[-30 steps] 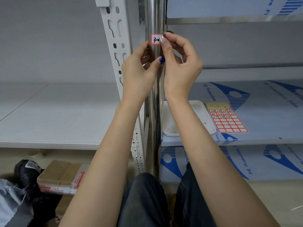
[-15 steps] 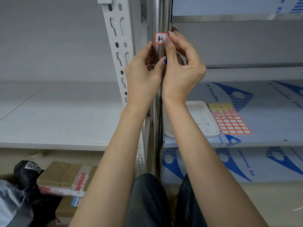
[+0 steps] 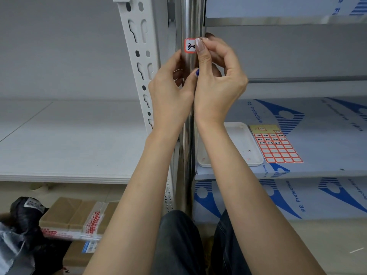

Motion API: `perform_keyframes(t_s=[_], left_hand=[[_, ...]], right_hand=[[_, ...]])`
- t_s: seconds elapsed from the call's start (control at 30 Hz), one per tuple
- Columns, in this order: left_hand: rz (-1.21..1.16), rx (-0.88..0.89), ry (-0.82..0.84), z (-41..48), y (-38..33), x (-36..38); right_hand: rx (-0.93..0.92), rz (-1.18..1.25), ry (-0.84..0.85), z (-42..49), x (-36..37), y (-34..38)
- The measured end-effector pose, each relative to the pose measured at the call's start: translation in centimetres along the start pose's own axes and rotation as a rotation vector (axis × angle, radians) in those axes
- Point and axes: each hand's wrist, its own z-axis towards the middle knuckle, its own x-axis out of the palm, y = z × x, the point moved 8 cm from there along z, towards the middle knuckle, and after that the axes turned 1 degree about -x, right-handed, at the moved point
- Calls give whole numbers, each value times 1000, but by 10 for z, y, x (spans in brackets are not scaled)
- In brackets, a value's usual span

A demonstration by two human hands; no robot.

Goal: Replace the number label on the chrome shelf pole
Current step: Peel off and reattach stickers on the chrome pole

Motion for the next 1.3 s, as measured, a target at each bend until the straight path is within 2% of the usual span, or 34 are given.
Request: perform_keyframes(t_s=[0.17, 0.5, 1.0, 1.3], left_hand=[[-9, 3, 2, -1, 0, 0], [-13, 11, 41, 3, 1, 0], [-16, -3, 19, 0, 0, 0], [-12, -2, 29, 0, 1, -1]], right_hand=[[-8, -39, 84, -14, 4, -5], [112, 125, -6, -8, 2, -5], [-45, -89, -34, 0, 1, 5], [21, 39, -20, -9, 0, 1]])
